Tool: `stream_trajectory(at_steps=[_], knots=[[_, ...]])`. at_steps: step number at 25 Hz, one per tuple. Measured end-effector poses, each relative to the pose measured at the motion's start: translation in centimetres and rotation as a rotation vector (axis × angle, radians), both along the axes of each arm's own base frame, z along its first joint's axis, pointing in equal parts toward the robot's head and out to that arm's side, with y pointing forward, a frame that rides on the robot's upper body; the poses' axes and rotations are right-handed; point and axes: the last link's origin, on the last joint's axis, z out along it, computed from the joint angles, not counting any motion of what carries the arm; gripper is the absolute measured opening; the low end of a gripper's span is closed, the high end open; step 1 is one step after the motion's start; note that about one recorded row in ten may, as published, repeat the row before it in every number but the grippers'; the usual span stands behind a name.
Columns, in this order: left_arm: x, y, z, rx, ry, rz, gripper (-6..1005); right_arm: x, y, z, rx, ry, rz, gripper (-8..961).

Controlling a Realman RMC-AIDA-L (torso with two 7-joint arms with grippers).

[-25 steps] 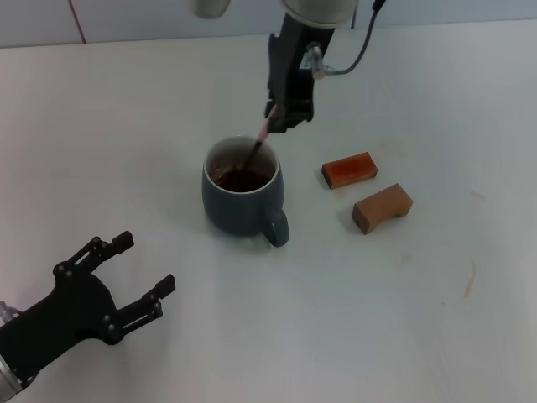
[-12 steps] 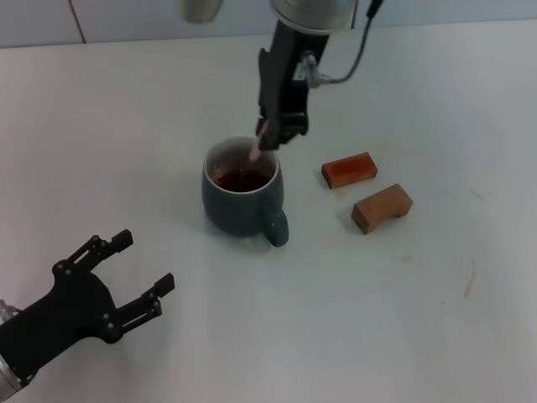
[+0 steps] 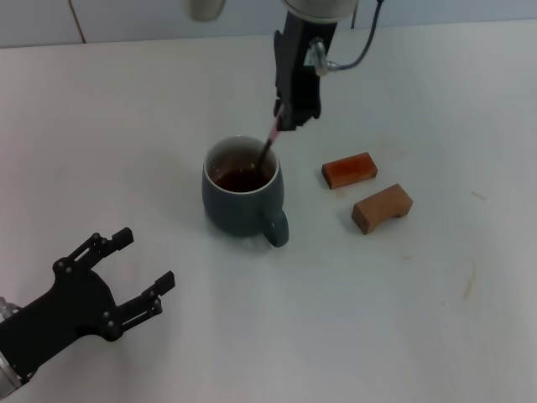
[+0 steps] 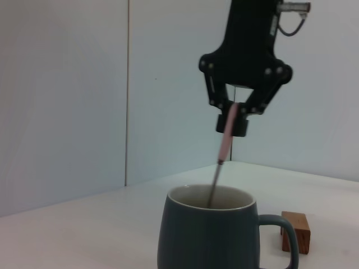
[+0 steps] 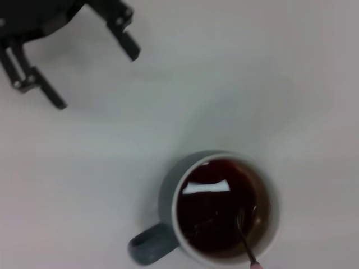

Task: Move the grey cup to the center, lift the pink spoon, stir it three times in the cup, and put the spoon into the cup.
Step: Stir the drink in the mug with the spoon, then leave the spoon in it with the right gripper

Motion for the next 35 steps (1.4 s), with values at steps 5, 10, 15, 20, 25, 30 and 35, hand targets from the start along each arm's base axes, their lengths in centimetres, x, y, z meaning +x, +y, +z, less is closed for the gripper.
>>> stream_trajectory(at_steps=[5,10,15,20,25,30,35], knots=[[-0.1,0.0,0.1,0.001,0.002,0.000,859,-0.6,-0.9,-0.4,-0.059,0.010,0.000,115],[-0.1,0.0,0.1,0.001,0.002,-0.001,859,-1.4,-0.7,-0.7,-0.056,0.070,0.025,116],[-0.1,-0.1,0.1,0.001,0.002,0.000,859,-0.9,0.1,-0.4,0.006,0.038,0.030,116],[-0.1,-0.2,0.1,0.001,-0.001,0.002,859,-0.4,-0.4,-0.1,-0.013,-0.011,-0.003,116],[-0.2,-0.3,0.2,0.002,0.001,0.003,859,-1.2,-1.1,-0.5,-0.064,0.045,0.002,115],[-0.2,-0.2,0.2,-0.002,0.002,-0.001,859,-1.1,-0.3,-1.0,0.003,0.049,0.024,115],[-0.2,-0.3,0.2,-0.002,0.003,0.000,859,-0.3,-0.4,-0.8,0.027,-0.014,-0.001,116]])
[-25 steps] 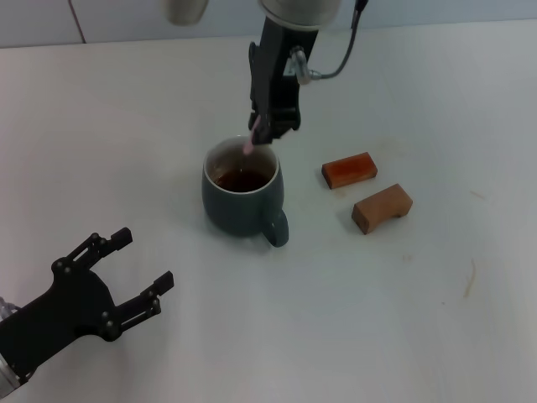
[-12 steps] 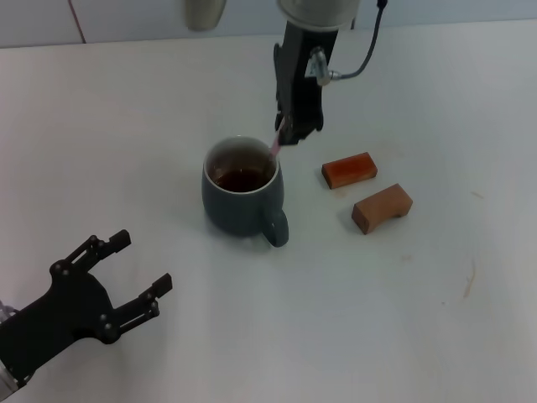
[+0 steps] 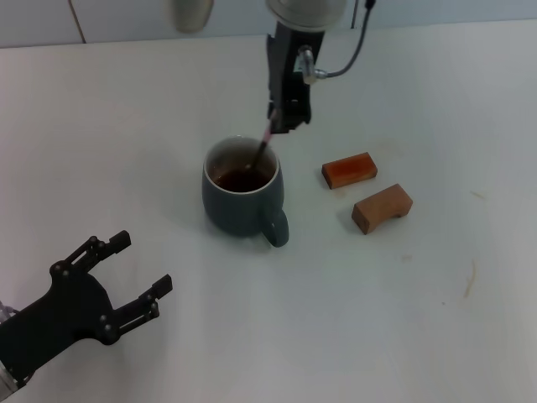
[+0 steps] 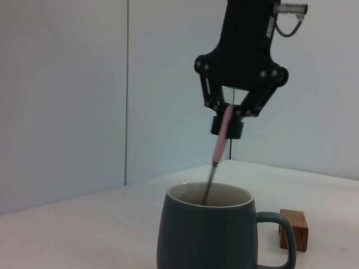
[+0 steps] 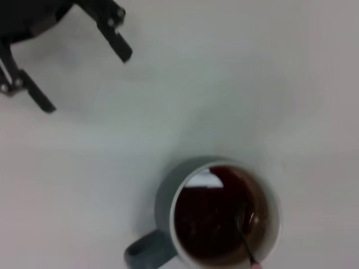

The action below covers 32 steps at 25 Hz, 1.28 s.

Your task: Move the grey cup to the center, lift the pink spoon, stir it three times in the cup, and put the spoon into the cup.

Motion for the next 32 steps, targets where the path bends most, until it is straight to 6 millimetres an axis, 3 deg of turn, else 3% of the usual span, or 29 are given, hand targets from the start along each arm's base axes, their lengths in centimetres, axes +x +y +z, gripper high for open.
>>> stream_trajectory(at_steps=[7,20,27,30,32], knots=[[0.0,0.0,0.0,-0.002,0.001,-0.002,859,-0.2,-0.8,0.0,-0.052,0.063,-0.022,115],[0.1,-0.1,0.1,0.004,-0.012,-0.008,859,1.8,-0.8,0.2,-0.004,0.118,-0.082,120],[0.1,-0.2,0.1,0.002,-0.013,-0.008,859,1.8,-1.1,1.4,0.021,0.275,-0.056,372],[0.0,-0.3,0.2,0.005,-0.012,-0.002,859,2.8,-2.0,3.6,0.072,0.502,-0.040,493],[0.0,-0.3,0.2,0.005,-0.014,-0.001,859,3.4,-2.4,4.3,0.087,0.573,-0.036,496]])
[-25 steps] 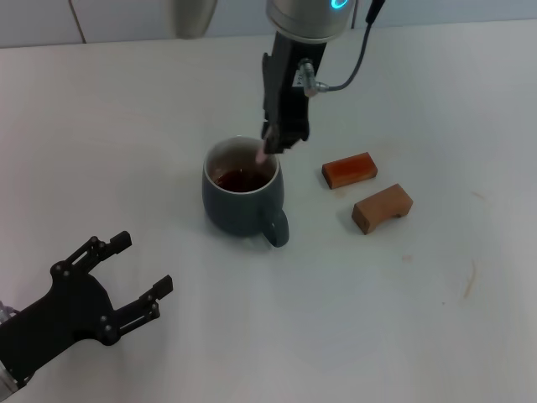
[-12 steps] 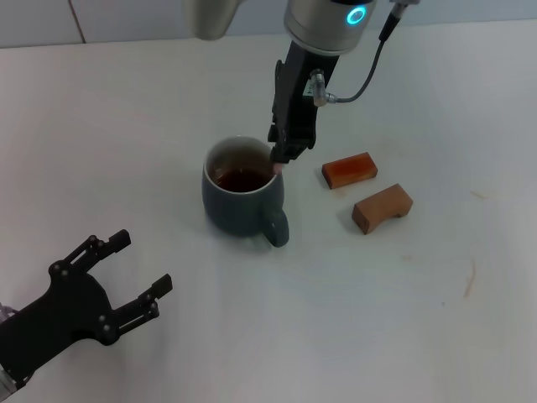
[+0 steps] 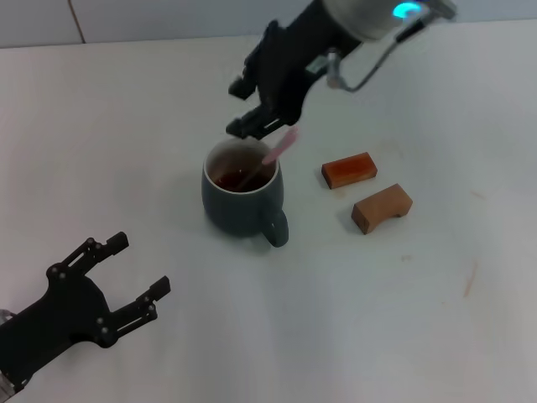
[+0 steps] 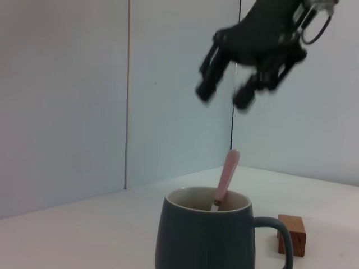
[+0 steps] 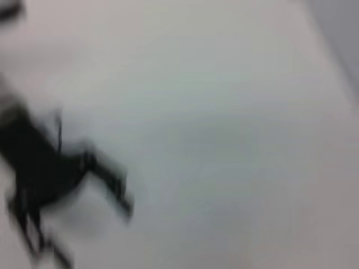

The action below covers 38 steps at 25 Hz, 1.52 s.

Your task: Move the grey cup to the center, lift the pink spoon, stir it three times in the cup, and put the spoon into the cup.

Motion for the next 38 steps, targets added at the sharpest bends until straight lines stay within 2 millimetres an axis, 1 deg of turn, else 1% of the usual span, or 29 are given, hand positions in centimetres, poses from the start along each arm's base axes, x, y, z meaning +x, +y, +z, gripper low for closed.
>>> stream_trajectory(at_steps=[2,3,4,7,8,9,12,13,14,15,17,18,19,21,22,23,24,28,33,38], knots=[[-0.1,-0.1,0.0,0.001,0.000,0.004,859,1.1,-0.7,1.3,0.024,0.161,0.011,500],[0.0,-0.1,0.0,0.001,-0.002,0.005,859,2.5,-1.4,2.6,0.040,0.337,0.012,502],[0.0,-0.1,0.0,0.001,-0.003,0.005,859,2.5,-1.4,2.6,0.040,0.337,0.012,503],[0.0,-0.1,-0.1,0.000,-0.005,0.005,859,5.0,-2.3,4.6,0.069,0.557,-0.001,508],[0.0,-0.1,-0.1,0.000,-0.005,0.006,859,7.2,-3.1,5.6,0.080,0.676,-0.005,510],[0.0,-0.1,-0.1,0.000,-0.005,0.006,859,7.2,-3.1,5.6,0.080,0.676,-0.005,512],[0.0,-0.1,-0.1,-0.001,-0.006,0.007,859,10.3,-4.3,6.7,0.100,0.813,-0.005,517],[0.0,-0.1,0.0,-0.001,-0.005,0.007,859,12.9,-5.5,7.3,0.148,0.954,0.018,519],[0.0,-0.1,0.0,-0.001,-0.005,0.007,859,12.9,-5.5,7.3,0.148,0.954,0.018,520],[0.0,-0.1,0.0,-0.001,-0.005,0.006,859,14.0,-5.9,7.4,0.175,1.007,0.025,522],[0.0,-0.1,0.0,0.000,-0.005,0.004,859,16.8,-7.5,7.4,0.274,1.124,0.059,667],[0.0,-0.2,0.0,0.001,-0.007,0.000,859,19.1,-9.2,6.8,0.359,1.176,0.091,739],[0.0,-0.2,0.0,0.001,-0.007,0.000,859,19.1,-9.2,6.8,0.359,1.176,0.091,747],[0.1,-0.2,0.1,0.001,-0.009,-0.004,859,20.7,-10.6,5.7,0.410,1.183,0.094,763],[0.1,-0.2,0.1,0.000,-0.009,-0.005,859,21.5,-11.2,5.1,0.429,1.175,0.079,771],[0.1,-0.2,0.1,-0.001,-0.010,-0.006,859,22.7,-12.0,3.6,0.439,1.132,0.022,779],[0.1,-0.2,0.1,-0.001,-0.010,-0.007,859,22.7,-12.0,3.6,0.439,1.132,0.022,779],[0.1,-0.3,0.1,-0.002,-0.011,-0.011,859,25.1,-12.4,0.9,0.388,0.972,-0.114,779],[0.0,-0.4,0.1,-0.003,-0.011,-0.009,859,27.5,-12.7,-1.0,0.379,0.835,-0.237,779],[0.0,-0.5,0.1,-0.005,-0.011,-0.010,859,28.1,-12.4,-1.8,0.397,0.776,-0.266,779]])
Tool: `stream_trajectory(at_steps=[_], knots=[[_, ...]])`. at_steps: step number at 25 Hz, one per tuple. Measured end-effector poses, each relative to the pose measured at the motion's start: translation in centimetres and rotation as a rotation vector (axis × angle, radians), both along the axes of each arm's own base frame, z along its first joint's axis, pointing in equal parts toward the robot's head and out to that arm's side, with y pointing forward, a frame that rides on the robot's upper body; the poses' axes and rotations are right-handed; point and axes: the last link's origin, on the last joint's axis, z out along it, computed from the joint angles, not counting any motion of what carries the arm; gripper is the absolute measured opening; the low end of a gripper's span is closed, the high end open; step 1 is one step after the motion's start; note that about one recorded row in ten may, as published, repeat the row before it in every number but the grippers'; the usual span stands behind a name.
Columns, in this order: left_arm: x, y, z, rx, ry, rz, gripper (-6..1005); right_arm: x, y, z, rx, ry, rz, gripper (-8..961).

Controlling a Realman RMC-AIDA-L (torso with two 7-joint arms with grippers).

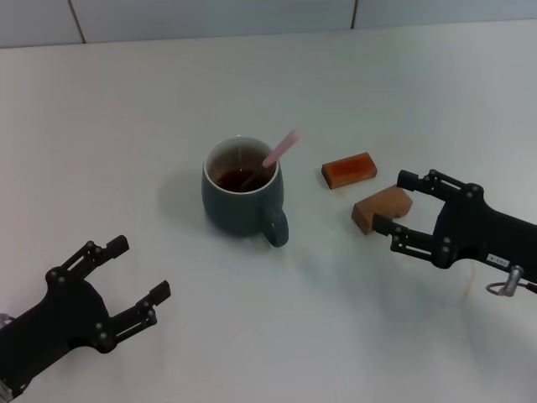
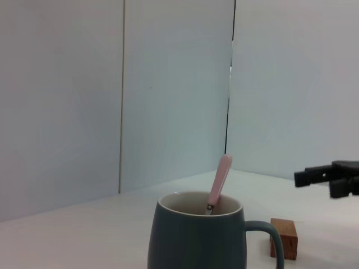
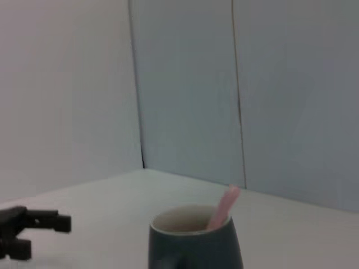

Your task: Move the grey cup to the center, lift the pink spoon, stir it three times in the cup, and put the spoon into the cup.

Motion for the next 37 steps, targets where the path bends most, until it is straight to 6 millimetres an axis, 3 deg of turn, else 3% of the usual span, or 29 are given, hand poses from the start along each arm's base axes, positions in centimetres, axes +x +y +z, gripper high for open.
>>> stream_trajectory(at_steps=[16,37], knots=[[0.1,0.1,-0.1,-0.001,-0.001,-0.005,859,-0.6,0.8,-2.2,-0.043,-0.070,0.014,779],[0.2,0.3,-0.1,-0.001,-0.001,-0.009,859,-0.6,1.1,-2.3,-0.042,-0.081,0.015,779]])
